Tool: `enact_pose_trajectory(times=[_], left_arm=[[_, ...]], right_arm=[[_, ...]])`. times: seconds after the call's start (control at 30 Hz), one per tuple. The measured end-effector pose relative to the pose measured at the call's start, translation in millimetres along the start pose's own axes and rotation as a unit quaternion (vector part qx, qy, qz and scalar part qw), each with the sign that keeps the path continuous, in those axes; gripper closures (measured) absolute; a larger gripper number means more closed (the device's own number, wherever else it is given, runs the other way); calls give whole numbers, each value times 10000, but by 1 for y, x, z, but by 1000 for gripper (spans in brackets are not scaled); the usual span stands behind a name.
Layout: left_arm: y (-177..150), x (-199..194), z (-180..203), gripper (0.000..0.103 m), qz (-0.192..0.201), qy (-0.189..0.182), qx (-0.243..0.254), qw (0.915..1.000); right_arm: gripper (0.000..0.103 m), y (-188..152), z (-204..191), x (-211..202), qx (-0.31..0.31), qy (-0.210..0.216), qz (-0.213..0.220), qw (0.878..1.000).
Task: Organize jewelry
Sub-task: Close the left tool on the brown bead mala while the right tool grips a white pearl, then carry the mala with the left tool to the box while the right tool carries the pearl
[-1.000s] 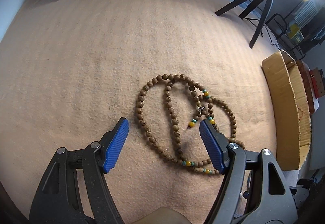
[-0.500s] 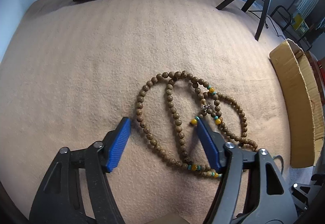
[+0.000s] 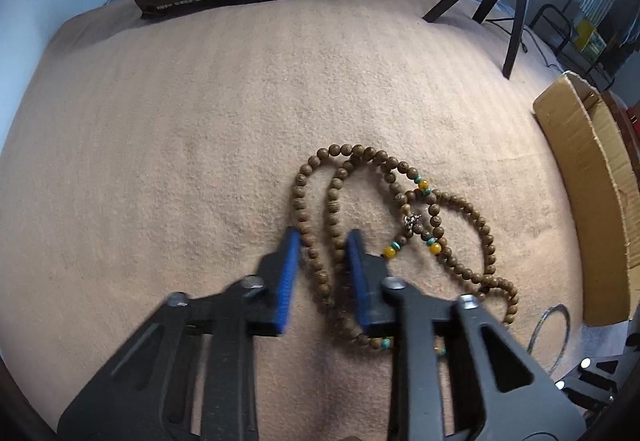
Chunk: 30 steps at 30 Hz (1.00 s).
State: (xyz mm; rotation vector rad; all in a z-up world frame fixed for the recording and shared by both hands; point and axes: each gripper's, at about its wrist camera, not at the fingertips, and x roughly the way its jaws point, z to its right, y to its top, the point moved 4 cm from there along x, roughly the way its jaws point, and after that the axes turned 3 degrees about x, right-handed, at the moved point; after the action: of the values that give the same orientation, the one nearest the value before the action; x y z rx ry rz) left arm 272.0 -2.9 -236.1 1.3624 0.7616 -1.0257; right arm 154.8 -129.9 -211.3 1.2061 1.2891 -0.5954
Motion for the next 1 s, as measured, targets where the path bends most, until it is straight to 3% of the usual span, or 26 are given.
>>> enact_pose_trajectory(times=[0.17,0.4,0.67,1.0], left_arm=[[0,-3,0,99,-11,-214,-56,9998],[-3,-23,6,99,96,-377,15,9992],[5,-71,9,99,499,-761,-206,9956],[10,-128,37,99,1039,-1015,3,9894]], right_arm=[[96,-1,-4,-4,-21,42,85,10000],[96,-1,-7,-22,-5,92,305,9995],[96,-4,-4,-48,48,183,570,9982],[96,3,-3,-87,125,303,967,9948]])
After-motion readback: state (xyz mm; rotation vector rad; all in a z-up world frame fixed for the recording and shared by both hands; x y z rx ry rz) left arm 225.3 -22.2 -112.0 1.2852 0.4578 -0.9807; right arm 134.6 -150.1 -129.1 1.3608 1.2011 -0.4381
